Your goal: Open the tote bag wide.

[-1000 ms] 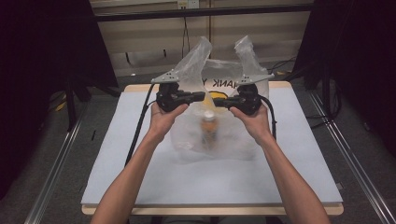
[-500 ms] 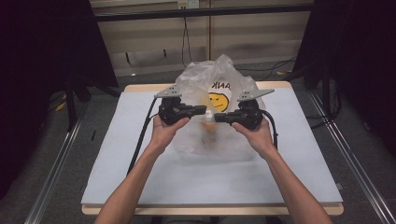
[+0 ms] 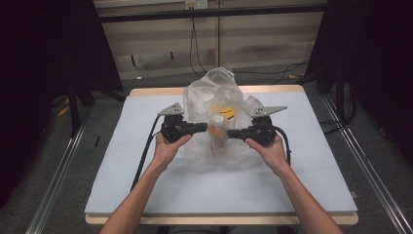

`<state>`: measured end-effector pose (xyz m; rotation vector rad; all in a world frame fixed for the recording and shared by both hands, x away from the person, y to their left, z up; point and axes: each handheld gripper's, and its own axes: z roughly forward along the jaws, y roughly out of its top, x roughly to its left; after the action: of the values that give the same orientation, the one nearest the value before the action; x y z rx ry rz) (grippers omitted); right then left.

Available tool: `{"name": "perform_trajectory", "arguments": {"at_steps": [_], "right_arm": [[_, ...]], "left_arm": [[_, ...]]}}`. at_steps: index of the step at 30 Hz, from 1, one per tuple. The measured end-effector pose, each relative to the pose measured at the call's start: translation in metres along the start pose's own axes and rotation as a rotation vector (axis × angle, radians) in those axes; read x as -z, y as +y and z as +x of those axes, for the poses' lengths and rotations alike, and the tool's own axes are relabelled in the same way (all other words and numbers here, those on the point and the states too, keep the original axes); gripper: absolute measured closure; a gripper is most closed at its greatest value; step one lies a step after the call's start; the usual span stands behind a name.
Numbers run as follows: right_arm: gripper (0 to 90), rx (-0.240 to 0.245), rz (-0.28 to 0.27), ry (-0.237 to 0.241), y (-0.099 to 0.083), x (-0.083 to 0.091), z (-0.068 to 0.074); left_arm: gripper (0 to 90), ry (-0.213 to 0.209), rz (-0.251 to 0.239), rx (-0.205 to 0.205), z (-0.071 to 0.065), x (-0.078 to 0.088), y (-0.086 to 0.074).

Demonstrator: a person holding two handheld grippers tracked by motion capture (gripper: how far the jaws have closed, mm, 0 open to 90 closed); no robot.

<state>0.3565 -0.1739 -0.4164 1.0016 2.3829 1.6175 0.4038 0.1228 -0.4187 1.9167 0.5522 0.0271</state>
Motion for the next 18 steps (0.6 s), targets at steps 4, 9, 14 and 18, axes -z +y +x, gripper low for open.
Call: {"name": "perform_trajectory", "arguments": {"at_steps": [4, 9, 14, 18], "right_arm": [[90.0, -0.011, 0.038, -0.010, -0.014, -0.006, -0.003], [90.0, -0.006, 0.113, -0.003, -0.035, -0.026, -0.008], [90.0, -0.026, 0.143, -0.009, -0.048, -0.036, -0.010], [90.0, -0.041, 0.181, -0.041, -0.058, -0.038, -0.018]], "left_arm": [[90.0, 0.001, 0.049, 0.011, 0.002, -0.011, -0.017], [90.0, -0.002, 0.112, 0.005, 0.003, -0.022, -0.033], [90.0, 0.005, 0.188, 0.006, 0.005, -0.030, -0.046], [90.0, 0.040, 0.219, 0.032, 0.015, -0.030, -0.057]]}}
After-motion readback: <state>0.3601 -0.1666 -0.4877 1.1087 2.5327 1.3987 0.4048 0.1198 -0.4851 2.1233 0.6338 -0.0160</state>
